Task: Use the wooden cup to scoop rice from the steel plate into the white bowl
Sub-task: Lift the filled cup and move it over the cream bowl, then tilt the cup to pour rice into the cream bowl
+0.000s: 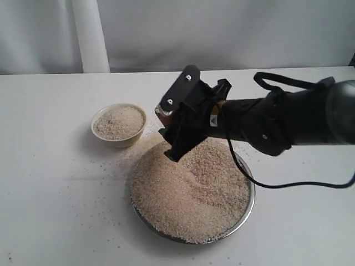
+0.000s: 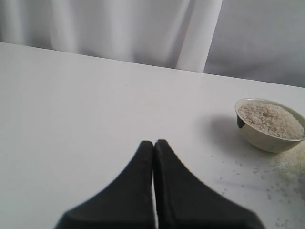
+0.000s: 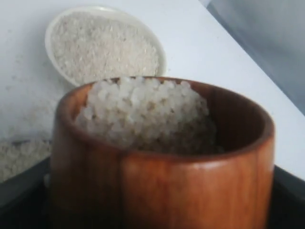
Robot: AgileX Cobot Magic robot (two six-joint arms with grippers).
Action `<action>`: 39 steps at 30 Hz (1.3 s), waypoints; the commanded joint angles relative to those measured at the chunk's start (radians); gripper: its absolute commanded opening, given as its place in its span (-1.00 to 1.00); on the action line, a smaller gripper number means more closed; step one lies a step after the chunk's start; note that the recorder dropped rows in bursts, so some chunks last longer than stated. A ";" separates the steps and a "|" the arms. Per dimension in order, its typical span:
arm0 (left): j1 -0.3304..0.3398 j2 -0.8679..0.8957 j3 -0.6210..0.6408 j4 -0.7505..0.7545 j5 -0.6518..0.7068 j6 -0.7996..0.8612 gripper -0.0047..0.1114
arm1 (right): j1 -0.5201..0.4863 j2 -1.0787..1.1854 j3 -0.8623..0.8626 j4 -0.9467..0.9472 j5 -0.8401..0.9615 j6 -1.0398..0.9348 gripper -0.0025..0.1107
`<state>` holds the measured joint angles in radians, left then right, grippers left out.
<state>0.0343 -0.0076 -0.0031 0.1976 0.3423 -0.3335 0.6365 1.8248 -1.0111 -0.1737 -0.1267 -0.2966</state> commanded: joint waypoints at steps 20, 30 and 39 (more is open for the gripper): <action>0.000 0.008 0.003 -0.005 -0.008 -0.006 -0.92 | 0.192 0.529 -1.097 -0.346 0.961 0.016 -0.96; 0.000 0.008 0.003 -0.005 -0.008 -0.006 -0.92 | 0.206 0.582 -1.120 -0.523 1.038 0.062 -0.96; 0.000 0.008 0.003 -0.005 -0.008 -0.006 -0.92 | 0.234 0.591 -1.120 -0.628 1.050 0.085 -0.96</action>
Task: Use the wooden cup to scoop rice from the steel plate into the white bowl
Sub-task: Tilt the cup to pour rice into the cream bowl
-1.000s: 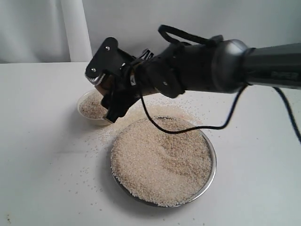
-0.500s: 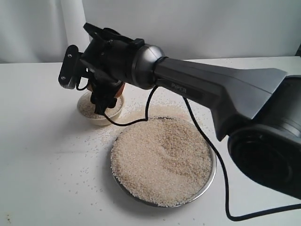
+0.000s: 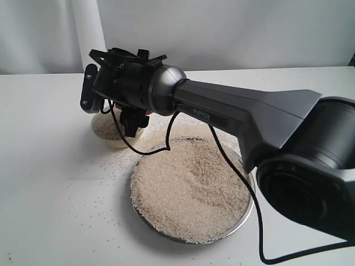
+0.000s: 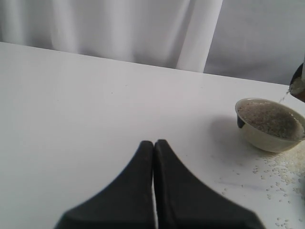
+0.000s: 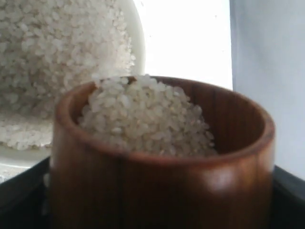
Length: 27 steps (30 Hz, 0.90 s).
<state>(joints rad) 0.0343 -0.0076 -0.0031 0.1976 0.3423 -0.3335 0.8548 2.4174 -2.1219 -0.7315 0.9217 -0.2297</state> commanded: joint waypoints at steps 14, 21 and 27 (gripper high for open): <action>0.000 0.008 0.003 -0.005 -0.008 -0.006 -0.92 | 0.034 -0.002 -0.010 -0.183 0.090 -0.029 -0.96; 0.000 0.008 0.003 -0.005 -0.008 -0.006 -0.92 | 0.034 -0.002 -0.010 -0.183 0.089 -0.039 -0.96; 0.000 0.008 0.003 -0.005 -0.008 -0.006 -0.92 | 0.059 -0.002 -0.010 -0.245 0.085 -0.057 -0.96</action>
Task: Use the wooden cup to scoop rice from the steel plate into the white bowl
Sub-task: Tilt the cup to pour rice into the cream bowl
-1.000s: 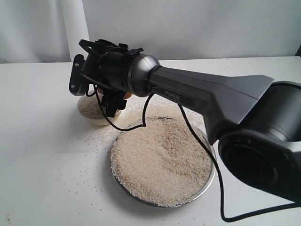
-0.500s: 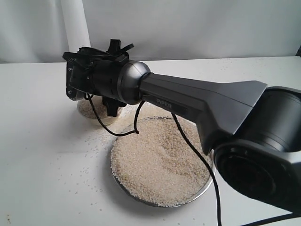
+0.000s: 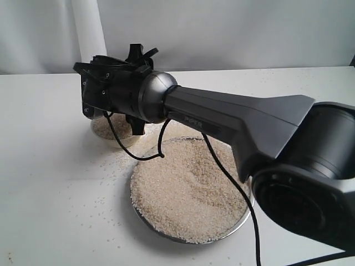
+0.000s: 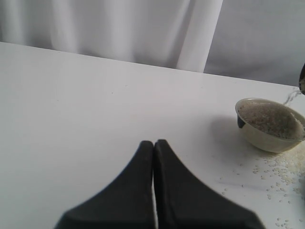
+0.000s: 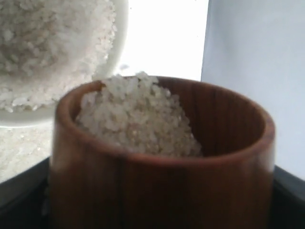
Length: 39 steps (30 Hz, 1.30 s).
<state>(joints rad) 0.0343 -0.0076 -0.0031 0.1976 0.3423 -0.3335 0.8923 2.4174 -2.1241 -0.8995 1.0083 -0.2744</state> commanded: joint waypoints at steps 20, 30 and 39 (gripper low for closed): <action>0.000 0.008 0.003 -0.005 -0.008 -0.006 -0.92 | 0.047 -0.002 -0.008 -0.207 0.032 -0.061 -0.96; 0.000 0.008 0.003 -0.005 -0.008 -0.006 -0.92 | 0.049 -0.002 -0.008 -0.226 0.027 -0.103 -0.96; 0.000 0.008 0.003 -0.005 -0.008 -0.006 -0.92 | 0.049 0.014 -0.008 -0.300 0.001 -0.114 -0.96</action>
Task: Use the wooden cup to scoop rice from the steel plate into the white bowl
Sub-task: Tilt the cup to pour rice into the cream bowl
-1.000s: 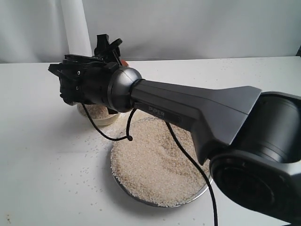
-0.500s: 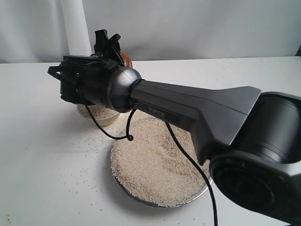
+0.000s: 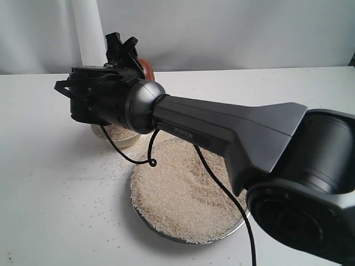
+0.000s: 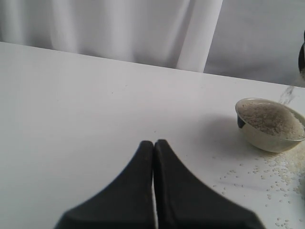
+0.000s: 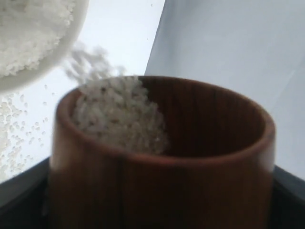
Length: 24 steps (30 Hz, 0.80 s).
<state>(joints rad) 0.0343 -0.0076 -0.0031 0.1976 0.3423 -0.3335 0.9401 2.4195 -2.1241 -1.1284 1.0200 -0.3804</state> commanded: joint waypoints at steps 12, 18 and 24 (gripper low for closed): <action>0.000 0.008 0.003 -0.005 -0.008 -0.006 -0.92 | 0.002 0.073 -0.008 -0.133 -0.032 -0.006 -0.96; 0.000 0.008 0.003 -0.005 -0.008 -0.006 -0.92 | -0.002 0.077 -0.008 -0.175 -0.055 -0.014 -0.96; 0.000 0.008 0.003 -0.005 -0.008 -0.006 -0.92 | -0.017 0.077 -0.008 -0.188 -0.052 -0.038 -0.96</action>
<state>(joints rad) 0.0343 -0.0076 -0.0031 0.1976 0.3423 -0.3335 0.9366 2.5014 -2.1241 -1.2892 0.9680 -0.4015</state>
